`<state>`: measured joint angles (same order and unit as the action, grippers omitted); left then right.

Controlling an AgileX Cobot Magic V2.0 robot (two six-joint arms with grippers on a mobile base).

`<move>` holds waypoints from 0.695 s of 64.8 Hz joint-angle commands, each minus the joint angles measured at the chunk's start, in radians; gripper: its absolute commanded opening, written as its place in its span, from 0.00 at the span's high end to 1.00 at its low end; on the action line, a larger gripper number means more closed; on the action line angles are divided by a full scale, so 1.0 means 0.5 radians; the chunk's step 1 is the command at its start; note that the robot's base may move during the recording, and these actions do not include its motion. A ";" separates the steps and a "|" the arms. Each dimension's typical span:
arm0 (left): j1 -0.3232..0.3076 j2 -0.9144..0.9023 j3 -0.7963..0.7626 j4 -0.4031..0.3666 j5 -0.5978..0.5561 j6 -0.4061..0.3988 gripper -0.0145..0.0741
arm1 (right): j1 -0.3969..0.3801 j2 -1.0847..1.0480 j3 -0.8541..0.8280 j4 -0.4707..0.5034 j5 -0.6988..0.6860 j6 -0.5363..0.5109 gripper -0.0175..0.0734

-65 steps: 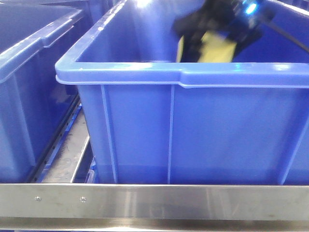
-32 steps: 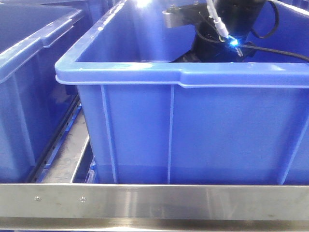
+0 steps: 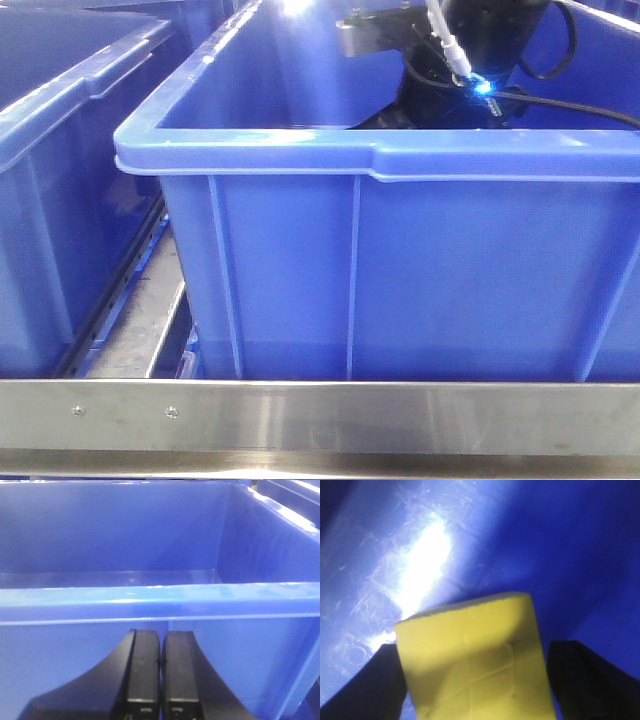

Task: Place yellow foam block on left shelf second layer
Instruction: 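Lower the cube into the blue bin with the right gripper, then open the right gripper to release the cube in the bin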

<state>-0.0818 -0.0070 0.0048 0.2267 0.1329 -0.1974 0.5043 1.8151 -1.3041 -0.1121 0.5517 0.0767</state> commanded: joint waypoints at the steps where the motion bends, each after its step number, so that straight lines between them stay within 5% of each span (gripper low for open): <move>1: -0.004 -0.027 0.052 -0.006 -0.172 -0.008 0.68 | -0.003 -0.128 -0.072 -0.043 -0.097 -0.015 0.12; 22: -0.004 -0.027 0.052 -0.006 -0.172 -0.008 0.68 | 0.016 -0.568 0.272 -0.156 -0.521 -0.015 0.16; 45: -0.004 -0.027 0.052 -0.006 -0.172 -0.008 0.68 | 0.018 -1.300 0.939 -0.156 -1.013 -0.015 0.76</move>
<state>-0.0818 -0.0070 0.0048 0.2267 0.1329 -0.1974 0.5123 1.2655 -0.8629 -0.1762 0.1647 0.0767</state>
